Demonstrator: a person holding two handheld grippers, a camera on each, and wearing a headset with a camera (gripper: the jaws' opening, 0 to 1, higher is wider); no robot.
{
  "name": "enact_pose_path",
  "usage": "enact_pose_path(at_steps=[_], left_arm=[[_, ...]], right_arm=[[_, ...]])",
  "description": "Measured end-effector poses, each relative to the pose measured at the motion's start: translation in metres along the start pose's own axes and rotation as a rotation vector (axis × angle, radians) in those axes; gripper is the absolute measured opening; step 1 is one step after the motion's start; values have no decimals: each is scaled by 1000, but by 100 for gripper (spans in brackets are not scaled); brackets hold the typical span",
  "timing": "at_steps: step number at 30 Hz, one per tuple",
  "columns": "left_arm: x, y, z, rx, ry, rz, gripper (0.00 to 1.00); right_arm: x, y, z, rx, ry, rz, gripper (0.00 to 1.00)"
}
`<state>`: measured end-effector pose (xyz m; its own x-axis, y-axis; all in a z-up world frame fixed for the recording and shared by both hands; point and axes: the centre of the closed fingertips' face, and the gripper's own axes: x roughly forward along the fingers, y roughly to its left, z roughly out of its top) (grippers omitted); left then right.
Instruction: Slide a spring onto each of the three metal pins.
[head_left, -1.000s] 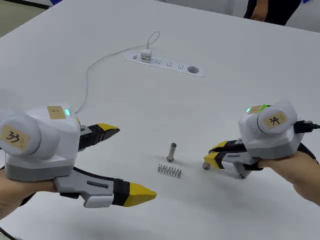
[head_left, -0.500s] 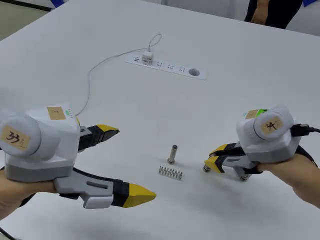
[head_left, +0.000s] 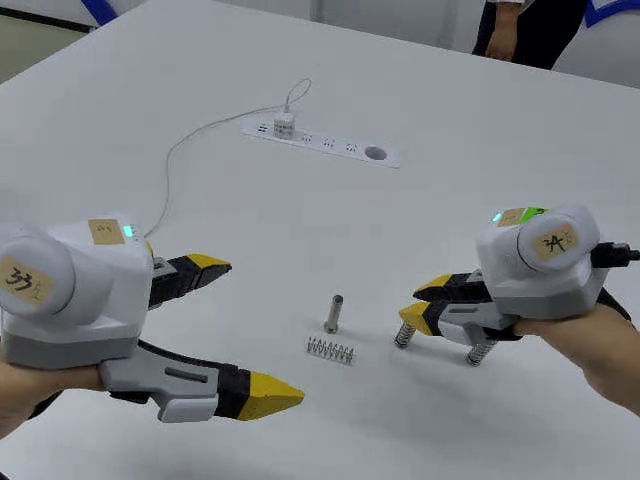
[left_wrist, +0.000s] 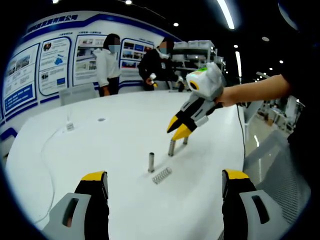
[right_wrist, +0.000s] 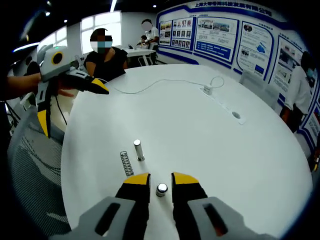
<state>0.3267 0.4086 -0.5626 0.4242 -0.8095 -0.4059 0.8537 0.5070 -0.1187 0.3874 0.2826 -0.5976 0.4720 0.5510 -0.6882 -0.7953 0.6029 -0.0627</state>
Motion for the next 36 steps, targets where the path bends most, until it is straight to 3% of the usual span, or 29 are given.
enact_pose_path(at_steps=[4, 10, 13, 19, 36], left_arm=[[0, 2, 2, 6, -1, 2, 97], [-3, 5, 3, 11, -3, 11, 97], [-4, 7, 2, 12, 2, 16, 97], [-5, 9, -4, -2, -2, 34, 99], [-10, 14, -17, -15, 37, 48, 97]], right_arm=[[0, 13, 11, -36, -35, 30, 17], [11, 37, 16, -86, -45, 97, 18], [17, 48, 13, -128, -29, 127, 18], [30, 59, 2, -131, -8, 141, 18], [66, 64, -25, -63, 54, 150, 18]])
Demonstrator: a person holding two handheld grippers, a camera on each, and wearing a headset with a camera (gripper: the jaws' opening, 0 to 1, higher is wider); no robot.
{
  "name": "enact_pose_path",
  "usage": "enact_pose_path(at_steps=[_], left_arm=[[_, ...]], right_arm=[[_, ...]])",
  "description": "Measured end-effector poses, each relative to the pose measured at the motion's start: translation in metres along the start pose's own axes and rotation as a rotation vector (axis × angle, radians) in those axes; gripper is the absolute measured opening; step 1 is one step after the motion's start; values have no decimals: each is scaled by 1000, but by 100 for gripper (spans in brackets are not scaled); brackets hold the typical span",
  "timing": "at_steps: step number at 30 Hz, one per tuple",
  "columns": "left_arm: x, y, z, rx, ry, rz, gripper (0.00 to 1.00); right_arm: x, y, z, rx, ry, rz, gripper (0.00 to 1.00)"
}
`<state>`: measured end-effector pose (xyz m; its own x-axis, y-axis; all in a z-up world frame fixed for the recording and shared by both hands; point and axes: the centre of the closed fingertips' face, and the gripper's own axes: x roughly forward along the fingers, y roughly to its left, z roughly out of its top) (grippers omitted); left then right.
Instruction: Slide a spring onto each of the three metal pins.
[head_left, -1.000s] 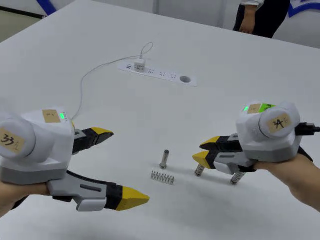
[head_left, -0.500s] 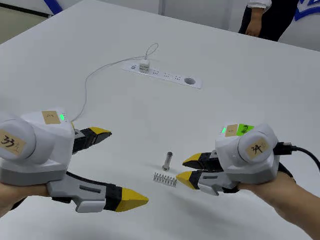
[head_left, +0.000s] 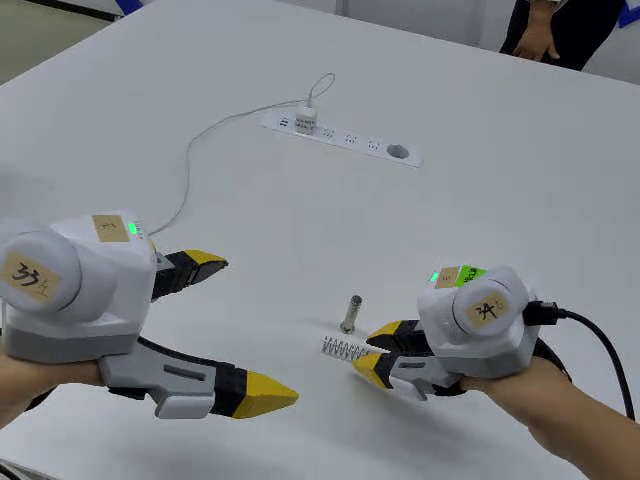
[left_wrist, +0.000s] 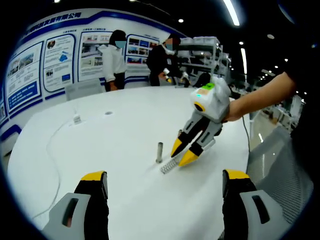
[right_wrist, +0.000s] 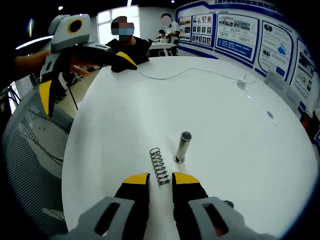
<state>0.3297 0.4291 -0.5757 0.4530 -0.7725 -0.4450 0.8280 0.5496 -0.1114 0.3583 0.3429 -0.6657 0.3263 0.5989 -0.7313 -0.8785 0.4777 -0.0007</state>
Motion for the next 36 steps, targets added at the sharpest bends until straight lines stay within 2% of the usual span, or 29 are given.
enact_pose_path(at_steps=[6, 11, 12, 19, 22, 24, 26, 27, 29, 36], left_arm=[[2, 1, -4, -4, 9, 4, 97], [3, 2, -5, -9, 7, 2, 97], [3, 2, -5, -10, 8, 1, 97], [3, -2, -7, -11, 15, -10, 96], [3, -4, -7, -10, 18, -17, 95], [2, -6, 0, -29, -7, -28, 95], [1, -2, 12, -28, -58, -9, 93], [0, -1, 13, -26, -60, -1, 91], [-1, 2, 16, -26, -58, 1, 90], [2, -2, 16, 7, -36, -11, 88]], right_arm=[[6, 2, -2, 14, 8, 16, 18], [8, 4, -7, -6, 29, 26, 16], [8, 5, -4, -2, 13, 32, 16], [6, 2, -5, 12, 7, 34, 12], [6, 4, -5, -5, 10, 28, 11], [6, 4, -6, -10, 14, 23, 11], [5, 5, -7, 19, 25, 24, 11], [4, 6, -5, 54, 16, 26, 11], [1, 5, -2, 58, 2, 22, 11], [-16, 11, 10, 13, -18, 35, 10]])
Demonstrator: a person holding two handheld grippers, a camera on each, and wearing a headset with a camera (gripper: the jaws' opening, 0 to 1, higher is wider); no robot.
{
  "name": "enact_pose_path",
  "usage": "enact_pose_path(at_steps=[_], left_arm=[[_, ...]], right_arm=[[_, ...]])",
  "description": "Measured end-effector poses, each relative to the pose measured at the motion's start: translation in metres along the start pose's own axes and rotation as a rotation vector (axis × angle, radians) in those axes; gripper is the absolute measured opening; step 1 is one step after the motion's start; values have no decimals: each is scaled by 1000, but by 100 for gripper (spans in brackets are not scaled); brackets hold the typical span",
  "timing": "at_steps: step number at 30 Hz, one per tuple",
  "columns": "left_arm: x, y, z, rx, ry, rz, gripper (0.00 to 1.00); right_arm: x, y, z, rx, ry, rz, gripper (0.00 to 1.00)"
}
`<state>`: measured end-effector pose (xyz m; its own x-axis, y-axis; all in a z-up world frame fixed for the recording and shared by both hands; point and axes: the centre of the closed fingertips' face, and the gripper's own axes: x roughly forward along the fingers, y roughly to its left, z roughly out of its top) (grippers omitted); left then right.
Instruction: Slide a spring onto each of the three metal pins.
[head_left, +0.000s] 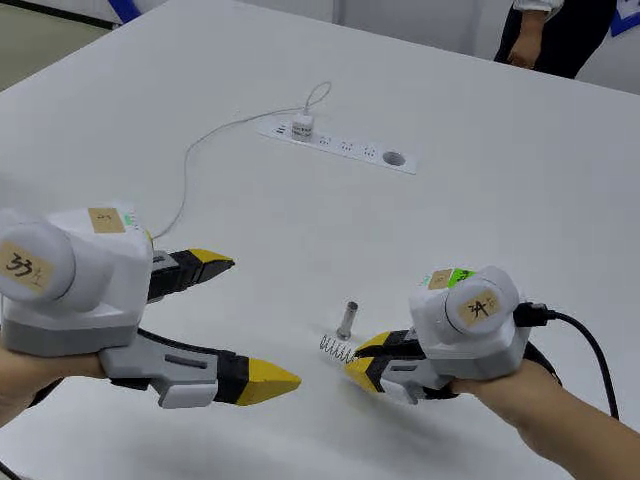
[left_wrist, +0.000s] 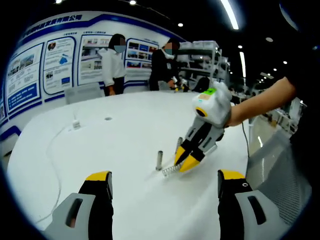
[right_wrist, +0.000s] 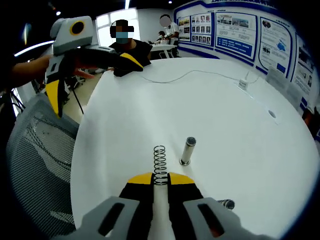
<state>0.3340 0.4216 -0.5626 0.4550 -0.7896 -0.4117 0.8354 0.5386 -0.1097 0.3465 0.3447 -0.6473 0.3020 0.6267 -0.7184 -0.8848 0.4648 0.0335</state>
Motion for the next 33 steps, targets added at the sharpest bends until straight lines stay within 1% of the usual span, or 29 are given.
enact_pose_path(at_steps=[3, 6, 8, 10, 11, 13, 16, 17, 18, 21, 22, 25, 27, 30, 33], left_arm=[[3, -2, -3, 21, 15, -7, 85], [4, -4, -4, 36, 29, -15, 84], [5, -4, -1, 52, 34, -11, 84], [6, -6, 5, 63, 20, -12, 82], [7, -7, 8, 64, 13, -19, 82], [11, -13, 14, 81, 2, -36, 79], [16, -20, 18, 101, 8, -55, 76], [19, -23, 19, 126, 10, -61, 76], [20, -24, 20, 141, 15, -64, 75], [24, -30, 21, 167, 20, -78, 70], [25, -32, 20, 177, 21, -92, 69], [24, -39, 18, 189, 21, -116, 61], [23, -43, 18, 193, 12, -133, 56], [21, -47, 20, 200, 4, -144, 52], [22, -50, 20, 215, 8, -152, 48]], right_arm=[[-9, 1, 2, -19, 0, -2, 10], [-22, 6, 9, -49, -12, 19, 10], [-32, 10, 17, -120, -27, 33, 10], [-42, 16, 23, -176, -36, 49, 10], [-46, 18, 24, -180, -34, 51, 10], [-55, 21, 31, -212, -44, 52, 10], [-65, 28, 42, -233, -68, 65, 10], [-67, 30, 45, -279, -65, 71, 10], [-69, 32, 45, -308, -58, 73, 10], [-71, 37, 48, -341, -50, 71, 10], [-73, 39, 49, -355, -50, 75, 10], [-74, 45, 50, -377, -50, 83, 10], [-75, 48, 51, -398, -51, 83, 10], [-76, 53, 50, -414, -53, 94, 10], [-76, 55, 49, -427, -48, 98, 10]])
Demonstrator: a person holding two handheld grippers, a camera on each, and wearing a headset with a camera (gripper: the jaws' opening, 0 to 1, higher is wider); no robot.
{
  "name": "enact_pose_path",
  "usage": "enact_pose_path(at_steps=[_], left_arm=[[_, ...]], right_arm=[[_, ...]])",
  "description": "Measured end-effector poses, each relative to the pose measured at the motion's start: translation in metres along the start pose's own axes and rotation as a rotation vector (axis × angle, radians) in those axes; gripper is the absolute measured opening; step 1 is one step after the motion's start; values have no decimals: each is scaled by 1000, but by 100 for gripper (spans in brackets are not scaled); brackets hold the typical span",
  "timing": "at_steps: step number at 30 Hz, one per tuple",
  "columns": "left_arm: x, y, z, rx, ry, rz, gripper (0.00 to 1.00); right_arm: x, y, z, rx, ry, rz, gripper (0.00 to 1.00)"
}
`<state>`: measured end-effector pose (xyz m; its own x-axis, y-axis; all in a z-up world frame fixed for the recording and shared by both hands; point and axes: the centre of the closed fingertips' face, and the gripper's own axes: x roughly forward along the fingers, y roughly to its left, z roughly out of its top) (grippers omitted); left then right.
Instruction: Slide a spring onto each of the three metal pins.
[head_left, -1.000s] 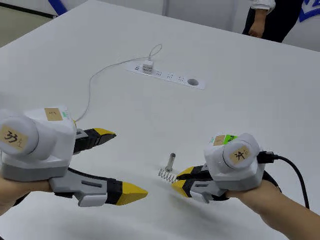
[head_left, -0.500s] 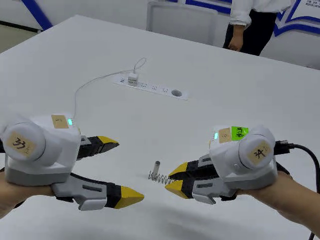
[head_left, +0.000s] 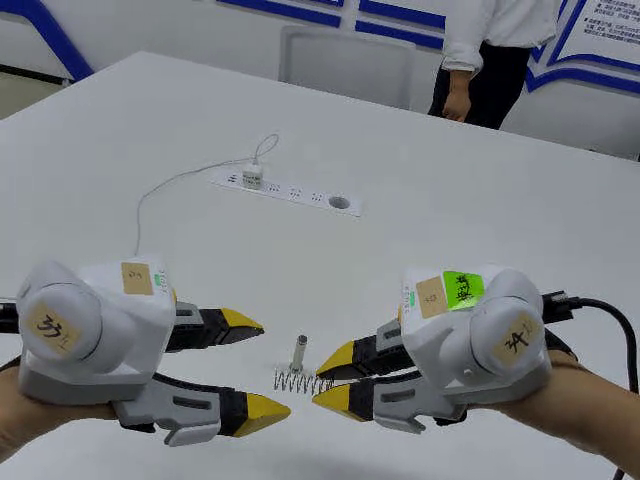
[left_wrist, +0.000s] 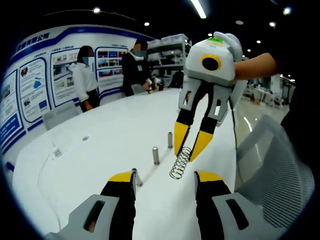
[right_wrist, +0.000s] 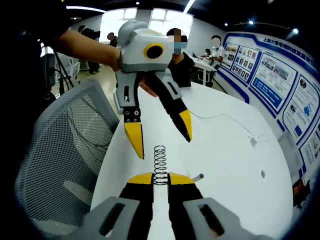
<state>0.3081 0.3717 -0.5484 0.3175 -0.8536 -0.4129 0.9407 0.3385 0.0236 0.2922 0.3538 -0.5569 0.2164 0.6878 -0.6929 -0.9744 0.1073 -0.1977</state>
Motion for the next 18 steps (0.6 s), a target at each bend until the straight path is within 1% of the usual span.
enact_pose_path(at_steps=[3, 7, 11, 13, 15, 18], left_arm=[[2, -5, 0, 12, 7, -15, 43], [2, -11, 1, 12, 2, -41, 36], [3, -15, -3, 26, 16, -60, 30], [4, -19, -4, 30, 24, -79, 25], [4, -20, -3, 37, 25, -86, 20], [5, -19, -2, 40, 26, -85, 18]], right_arm=[[0, 1, 1, -2, -1, 5, 10], [2, 3, 2, -16, -1, 10, 10], [3, 3, 3, -24, -1, 12, 10], [3, 4, 4, -27, -4, 13, 10], [3, 5, 6, -32, -7, 17, 10], [4, 7, 6, -42, -4, 23, 10]])
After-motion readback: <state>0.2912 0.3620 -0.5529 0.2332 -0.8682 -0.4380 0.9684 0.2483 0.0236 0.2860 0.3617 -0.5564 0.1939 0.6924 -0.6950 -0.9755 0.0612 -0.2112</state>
